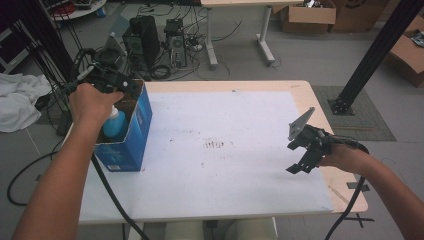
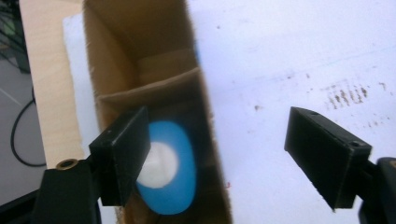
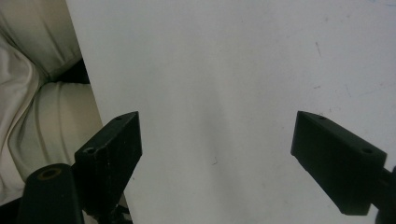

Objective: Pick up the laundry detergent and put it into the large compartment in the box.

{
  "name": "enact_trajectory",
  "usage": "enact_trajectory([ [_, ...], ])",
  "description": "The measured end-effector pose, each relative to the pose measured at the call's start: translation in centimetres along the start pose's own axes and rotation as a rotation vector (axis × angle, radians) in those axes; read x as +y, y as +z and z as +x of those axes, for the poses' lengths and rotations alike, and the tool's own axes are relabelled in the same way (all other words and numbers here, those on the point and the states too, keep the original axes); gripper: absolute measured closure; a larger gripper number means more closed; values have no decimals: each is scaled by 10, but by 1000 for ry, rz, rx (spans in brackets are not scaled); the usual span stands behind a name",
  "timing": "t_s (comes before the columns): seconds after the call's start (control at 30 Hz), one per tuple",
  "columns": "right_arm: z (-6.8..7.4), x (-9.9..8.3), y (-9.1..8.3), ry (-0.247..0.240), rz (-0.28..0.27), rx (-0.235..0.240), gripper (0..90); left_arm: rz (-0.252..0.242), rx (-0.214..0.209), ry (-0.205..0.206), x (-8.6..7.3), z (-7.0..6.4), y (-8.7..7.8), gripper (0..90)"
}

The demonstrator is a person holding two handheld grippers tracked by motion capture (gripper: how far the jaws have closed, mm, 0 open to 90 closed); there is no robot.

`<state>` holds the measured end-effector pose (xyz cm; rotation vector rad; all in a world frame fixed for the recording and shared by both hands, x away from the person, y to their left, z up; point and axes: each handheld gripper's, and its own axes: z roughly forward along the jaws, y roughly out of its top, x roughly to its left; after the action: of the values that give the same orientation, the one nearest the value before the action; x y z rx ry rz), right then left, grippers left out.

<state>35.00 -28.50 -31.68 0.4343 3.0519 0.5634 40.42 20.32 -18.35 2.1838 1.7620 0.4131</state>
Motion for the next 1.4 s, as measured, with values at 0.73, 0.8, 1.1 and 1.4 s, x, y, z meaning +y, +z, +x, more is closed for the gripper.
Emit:
enact_trajectory([
  [0.73, 1, 0, -3, 7, -2, -3, 163, 24, -58, 272, 16, -71, 3, 186],
  [0.8, 1, 0, -3, 9, -3, -1, 162, 21, -70, 290, 20, -75, 3, 186],
  [1.1, -6, 5, -3, 20, -3, 3, 162, 8, -107, 437, 42, -99, 4, 186],
  [1.4, -10, 16, -1, 26, 6, 9, 162, 6, -160, 588, 63, -125, 11, 181],
])
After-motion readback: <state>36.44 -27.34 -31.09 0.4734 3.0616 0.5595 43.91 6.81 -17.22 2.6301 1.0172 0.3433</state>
